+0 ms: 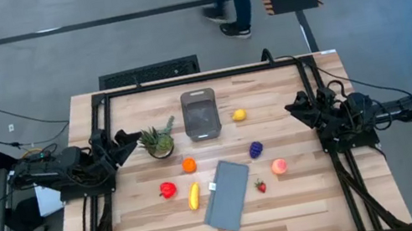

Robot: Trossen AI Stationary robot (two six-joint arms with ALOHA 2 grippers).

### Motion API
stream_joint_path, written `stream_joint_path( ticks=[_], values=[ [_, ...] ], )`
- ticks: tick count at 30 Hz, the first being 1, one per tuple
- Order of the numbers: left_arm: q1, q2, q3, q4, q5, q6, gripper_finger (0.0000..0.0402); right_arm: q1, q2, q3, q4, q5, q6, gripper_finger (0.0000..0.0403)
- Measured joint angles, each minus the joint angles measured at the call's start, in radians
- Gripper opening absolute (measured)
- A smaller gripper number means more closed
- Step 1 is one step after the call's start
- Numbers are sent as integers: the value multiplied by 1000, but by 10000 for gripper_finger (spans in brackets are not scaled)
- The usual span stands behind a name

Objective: Pick and placing Produce into tupperware
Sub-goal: Put the red apple into the black bin

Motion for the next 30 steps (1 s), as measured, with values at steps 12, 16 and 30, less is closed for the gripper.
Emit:
stream_joint_path(
  ticks=[12, 16, 30],
  values=[
    [0, 45, 1, 92, 5, 47, 316, 0, 0, 0, 0, 0, -16, 196],
    [0, 100, 16, 128, 19, 92, 316, 0, 0, 0, -8, 8, -22, 196],
    [0, 444, 259, -102, 144, 93, 316, 0, 0, 0, -12, 23, -24, 196]
  ],
)
